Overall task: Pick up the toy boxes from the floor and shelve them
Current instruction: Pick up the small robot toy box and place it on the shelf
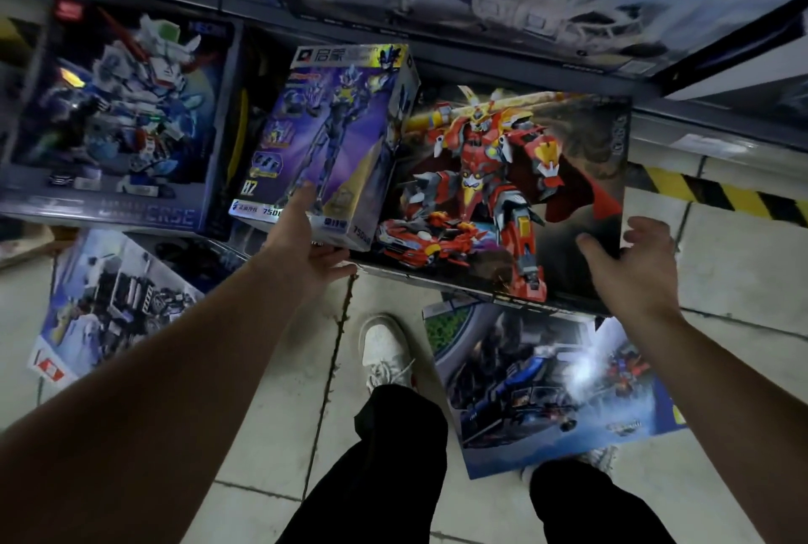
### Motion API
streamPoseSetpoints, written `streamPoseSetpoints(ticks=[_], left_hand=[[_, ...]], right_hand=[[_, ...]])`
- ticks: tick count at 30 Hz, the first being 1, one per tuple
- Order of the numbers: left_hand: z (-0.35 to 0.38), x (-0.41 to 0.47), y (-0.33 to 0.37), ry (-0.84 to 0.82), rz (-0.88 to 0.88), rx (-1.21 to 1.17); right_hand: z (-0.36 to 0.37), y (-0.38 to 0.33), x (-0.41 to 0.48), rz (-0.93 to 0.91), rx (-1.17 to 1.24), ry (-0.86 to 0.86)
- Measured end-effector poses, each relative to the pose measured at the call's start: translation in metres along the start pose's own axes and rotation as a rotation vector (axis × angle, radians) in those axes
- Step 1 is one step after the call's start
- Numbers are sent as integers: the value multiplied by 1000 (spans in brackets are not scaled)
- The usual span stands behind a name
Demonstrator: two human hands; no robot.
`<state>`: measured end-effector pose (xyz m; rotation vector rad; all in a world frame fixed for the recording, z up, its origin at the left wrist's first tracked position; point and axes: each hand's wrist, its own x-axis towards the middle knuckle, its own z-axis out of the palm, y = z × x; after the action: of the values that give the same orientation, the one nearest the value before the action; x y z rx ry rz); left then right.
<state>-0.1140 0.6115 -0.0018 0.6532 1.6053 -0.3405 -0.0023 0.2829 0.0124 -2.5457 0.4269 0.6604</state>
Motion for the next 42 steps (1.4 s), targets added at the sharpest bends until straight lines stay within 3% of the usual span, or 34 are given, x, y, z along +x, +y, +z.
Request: streamPoseSetpoints(ticks=[13, 24, 29, 34, 38, 42], left_hand=[[0, 13, -4, 8, -42, -110], [16, -30, -23, -63, -55, -163], [23, -53, -49, -174, -38, -115], [33, -81, -75, -287, 37, -9], [35, -104, -87, -332, 135, 35], [39, -136, -85, -440, 223, 68]], right_hand=[[11, 3, 8, 49, 62, -15], [0, -30, -13, -81, -48, 45], [2, -57, -25, -135, 139, -118], [6, -79, -41, 115, 533, -376], [-11, -87, -54, 221, 788, -432], [-48, -90, -71, 107, 935, -406]])
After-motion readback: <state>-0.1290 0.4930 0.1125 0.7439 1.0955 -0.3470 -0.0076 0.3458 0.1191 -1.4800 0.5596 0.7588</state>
